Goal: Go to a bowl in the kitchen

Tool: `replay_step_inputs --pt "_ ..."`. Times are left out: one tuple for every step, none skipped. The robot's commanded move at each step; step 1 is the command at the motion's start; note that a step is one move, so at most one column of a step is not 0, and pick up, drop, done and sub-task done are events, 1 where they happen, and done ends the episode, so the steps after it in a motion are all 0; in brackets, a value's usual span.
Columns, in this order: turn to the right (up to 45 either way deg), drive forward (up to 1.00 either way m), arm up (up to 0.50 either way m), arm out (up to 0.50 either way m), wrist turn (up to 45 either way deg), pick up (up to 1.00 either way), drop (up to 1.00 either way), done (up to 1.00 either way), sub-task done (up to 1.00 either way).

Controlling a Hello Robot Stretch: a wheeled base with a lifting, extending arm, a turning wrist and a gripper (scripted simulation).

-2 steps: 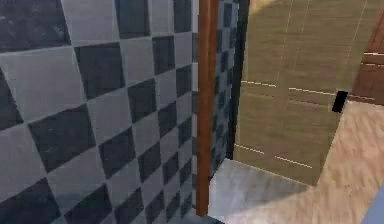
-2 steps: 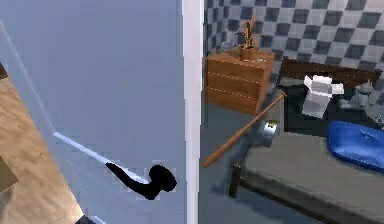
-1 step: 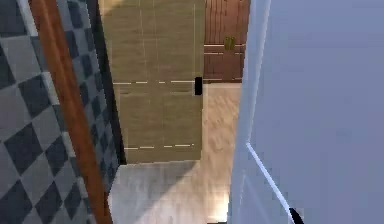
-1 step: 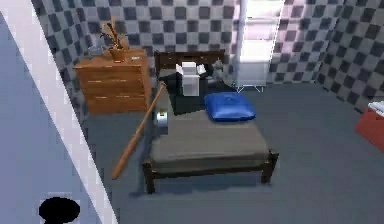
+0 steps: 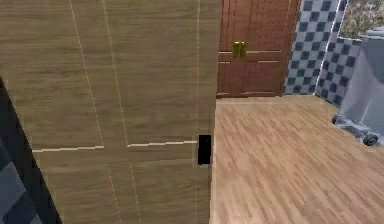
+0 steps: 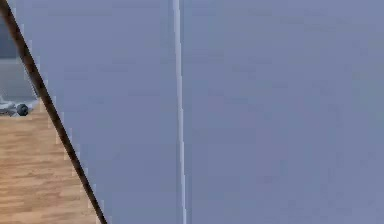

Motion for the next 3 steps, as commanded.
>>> replay_step_inputs --pt "3.0 0.0 0.0 0.0 0.0 0.0 0.0 0.0 0.0" --pt "0.0 0.2 0.0 0.0 0.0 0.0 0.0 0.0 0.0" --pt "27.0 0.0 0.0 0.0 0.0 0.0 0.0 0.0 0.0"
